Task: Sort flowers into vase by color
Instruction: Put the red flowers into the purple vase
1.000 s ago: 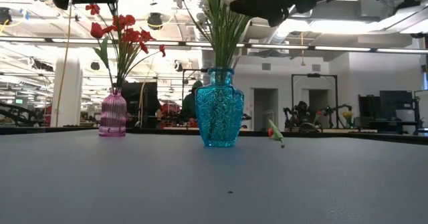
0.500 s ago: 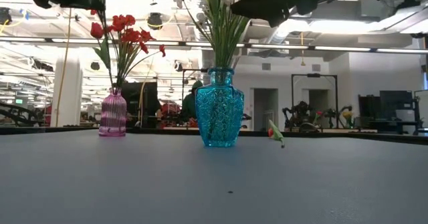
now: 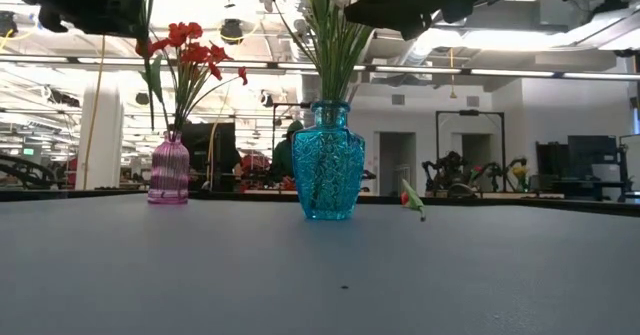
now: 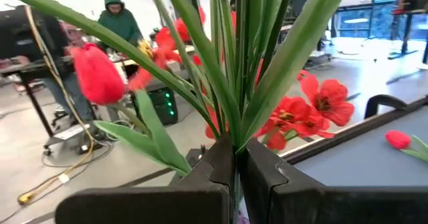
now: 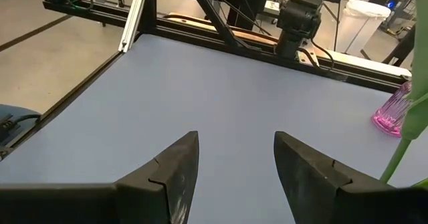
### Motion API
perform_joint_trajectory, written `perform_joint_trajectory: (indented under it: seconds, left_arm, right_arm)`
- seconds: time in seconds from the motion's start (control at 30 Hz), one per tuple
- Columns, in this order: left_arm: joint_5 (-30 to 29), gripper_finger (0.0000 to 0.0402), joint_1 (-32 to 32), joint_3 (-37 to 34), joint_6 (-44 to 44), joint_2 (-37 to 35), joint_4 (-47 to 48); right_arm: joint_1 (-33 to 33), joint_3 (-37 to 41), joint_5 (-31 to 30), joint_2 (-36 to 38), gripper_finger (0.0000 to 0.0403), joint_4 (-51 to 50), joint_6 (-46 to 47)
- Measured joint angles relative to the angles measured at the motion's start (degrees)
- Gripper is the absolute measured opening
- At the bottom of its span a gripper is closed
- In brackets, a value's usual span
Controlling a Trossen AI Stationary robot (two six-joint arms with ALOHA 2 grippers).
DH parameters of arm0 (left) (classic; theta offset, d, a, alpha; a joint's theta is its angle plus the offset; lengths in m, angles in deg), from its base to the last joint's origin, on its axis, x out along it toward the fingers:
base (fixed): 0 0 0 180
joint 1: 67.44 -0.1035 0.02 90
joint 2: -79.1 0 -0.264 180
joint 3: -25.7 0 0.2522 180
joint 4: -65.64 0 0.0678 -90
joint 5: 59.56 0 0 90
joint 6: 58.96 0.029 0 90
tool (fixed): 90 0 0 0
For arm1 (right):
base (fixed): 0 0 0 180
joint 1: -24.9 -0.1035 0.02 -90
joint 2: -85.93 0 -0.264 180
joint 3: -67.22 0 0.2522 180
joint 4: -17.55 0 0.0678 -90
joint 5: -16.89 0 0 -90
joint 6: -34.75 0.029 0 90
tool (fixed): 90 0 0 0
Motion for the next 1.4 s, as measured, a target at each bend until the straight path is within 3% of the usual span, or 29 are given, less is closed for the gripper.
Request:
perform_joint_trajectory:
  seconds: [0.2, 0.3, 0.43, 0.57, 0.73, 0.93, 1.4]
  left_arm:
    - [9.09, 0.0000, -4.42, 0.00, 0.66, 0.01, -0.08]
    - [10.78, 0.0000, -6.75, 0.00, 3.13, 0.02, -1.35]
    - [12.63, 0.0000, -9.07, 0.00, 10.19, -0.04, -7.57]
    - [20.05, 0.0000, -12.05, -0.02, 20.41, -0.02, -16.64]
    - [20.73, 0.0000, -15.47, -0.02, 27.20, -0.32, -21.57]
    - [21.09, 0.0000, -18.48, -0.02, 27.93, -0.50, -20.92]
    - [28.32, 0.0000, -24.88, -1.46, 24.88, -0.50, -20.50]
  right_arm:
    - [0.26, 0.00, 0.00, 0.00, 0.0219, 0.05, -0.04]
    - [0.71, 0.00, 0.02, -0.01, 0.0219, 0.46, -0.02]
    - [0.83, 0.00, 0.02, -0.01, 0.0219, 0.41, 0.00]
    - [0.81, 0.00, 0.02, 0.00, 0.0219, 0.39, -0.02]
    - [1.16, 0.00, 0.02, -0.02, 0.0219, 0.18, 0.03]
    - [0.98, 0.00, 0.04, 0.00, 0.0219, -1.60, 0.42]
    - [1.05, 0.00, 0.04, -0.01, 0.0219, -2.43, 0.06]
